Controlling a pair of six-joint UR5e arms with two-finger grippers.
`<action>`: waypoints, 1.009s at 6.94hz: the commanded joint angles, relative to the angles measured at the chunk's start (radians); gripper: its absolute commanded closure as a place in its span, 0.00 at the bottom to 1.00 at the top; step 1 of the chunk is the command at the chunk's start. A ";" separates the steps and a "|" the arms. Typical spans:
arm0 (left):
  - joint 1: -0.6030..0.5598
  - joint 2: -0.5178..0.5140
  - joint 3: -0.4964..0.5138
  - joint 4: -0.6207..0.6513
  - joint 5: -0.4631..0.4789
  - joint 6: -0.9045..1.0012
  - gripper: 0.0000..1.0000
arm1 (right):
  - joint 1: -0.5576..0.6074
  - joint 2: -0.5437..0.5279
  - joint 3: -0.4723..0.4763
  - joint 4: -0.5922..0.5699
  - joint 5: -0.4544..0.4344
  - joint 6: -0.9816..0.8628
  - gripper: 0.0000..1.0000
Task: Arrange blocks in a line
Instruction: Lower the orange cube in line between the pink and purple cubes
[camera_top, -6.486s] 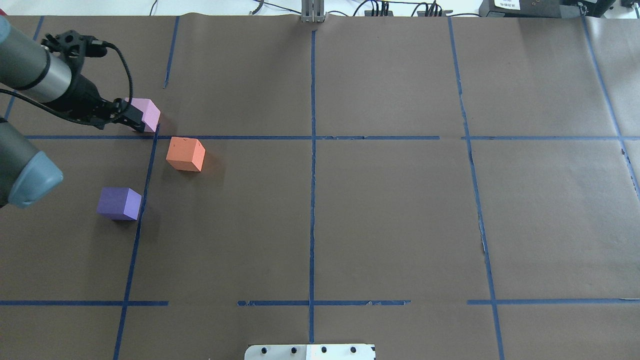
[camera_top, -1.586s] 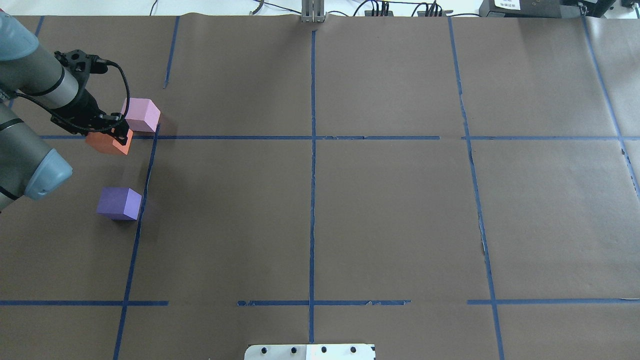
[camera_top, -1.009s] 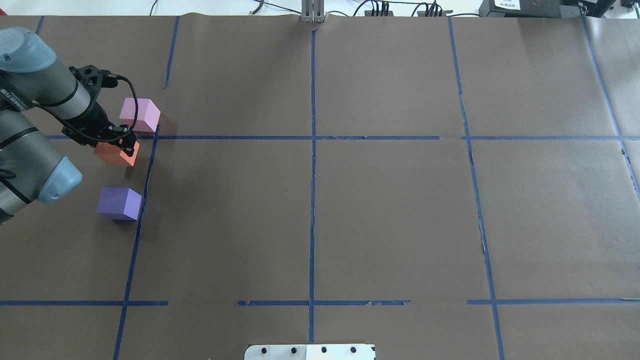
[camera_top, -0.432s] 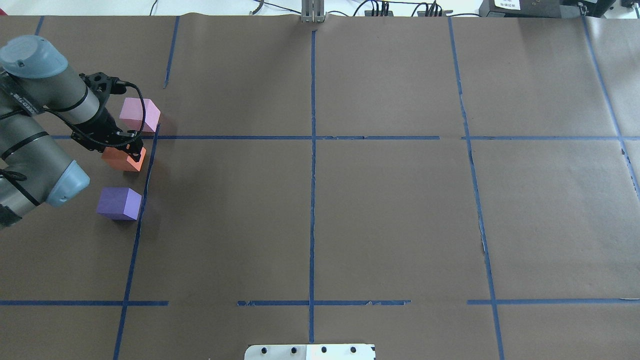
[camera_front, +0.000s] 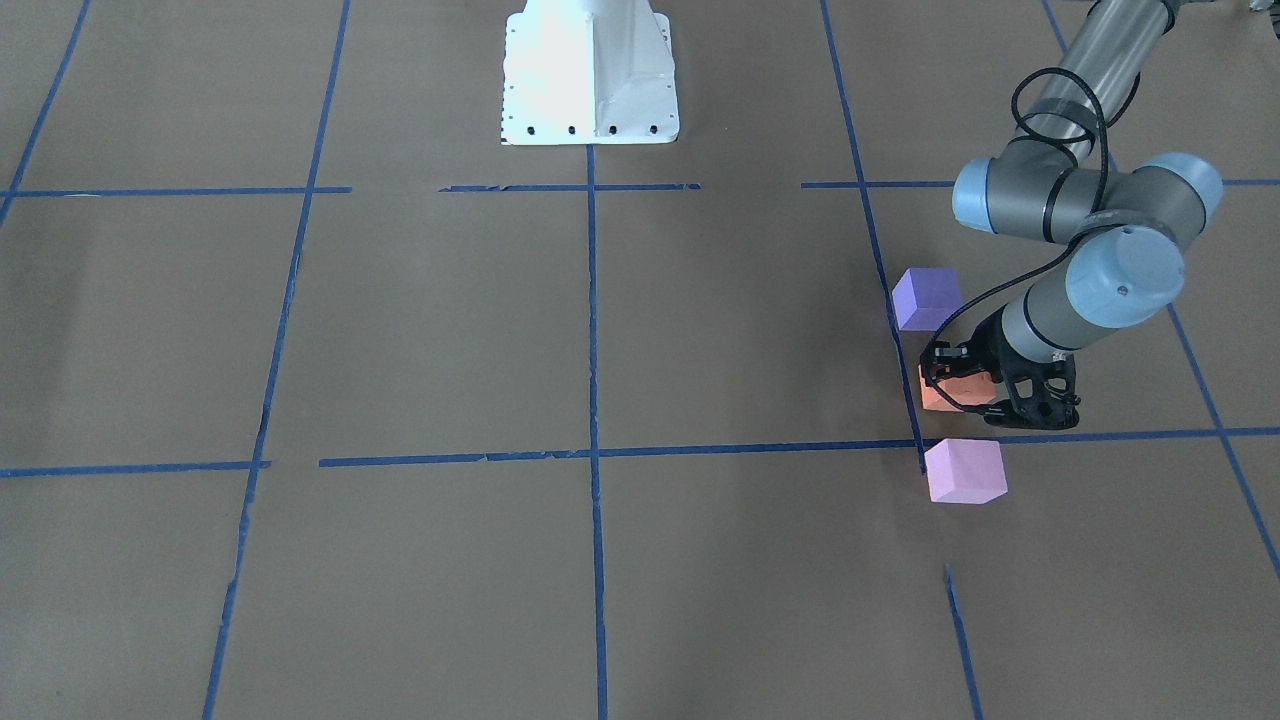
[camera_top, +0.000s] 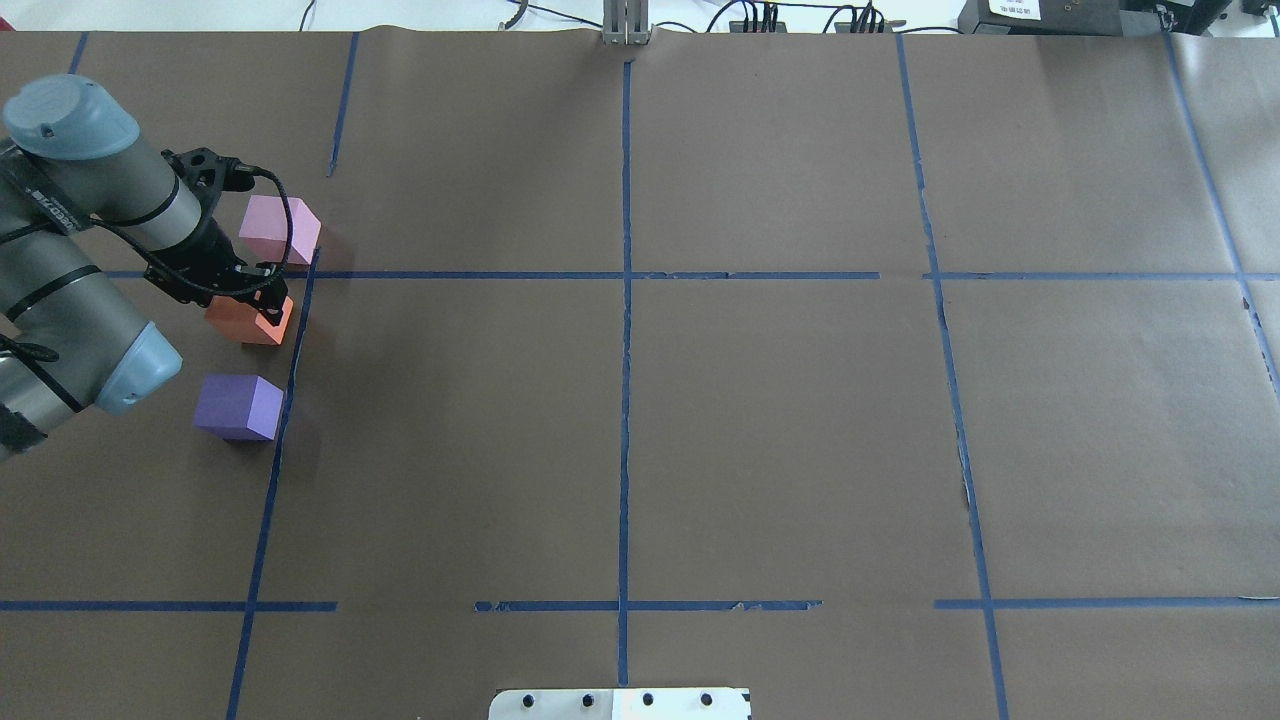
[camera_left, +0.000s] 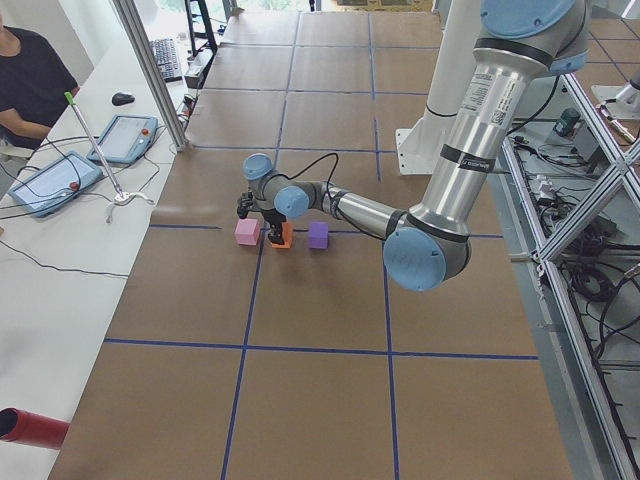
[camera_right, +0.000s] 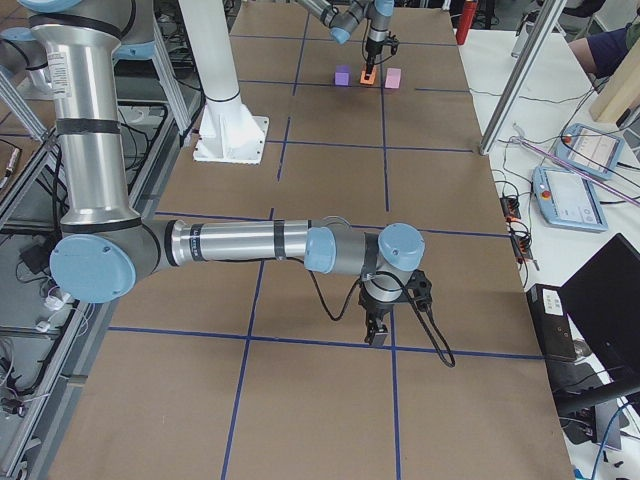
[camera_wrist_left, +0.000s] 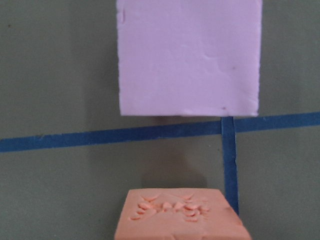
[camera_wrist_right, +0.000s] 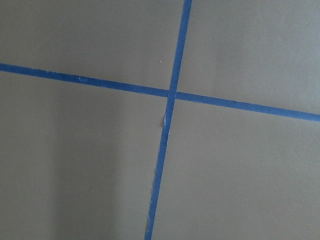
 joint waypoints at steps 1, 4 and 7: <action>0.000 -0.001 0.002 -0.001 0.001 0.000 0.62 | 0.000 0.000 0.000 0.000 0.000 0.000 0.00; 0.002 -0.001 0.018 -0.029 -0.006 0.000 0.53 | 0.000 0.000 0.000 0.000 0.000 0.000 0.00; 0.002 -0.001 0.018 -0.029 -0.006 0.000 0.01 | 0.000 0.000 0.000 0.000 0.000 0.000 0.00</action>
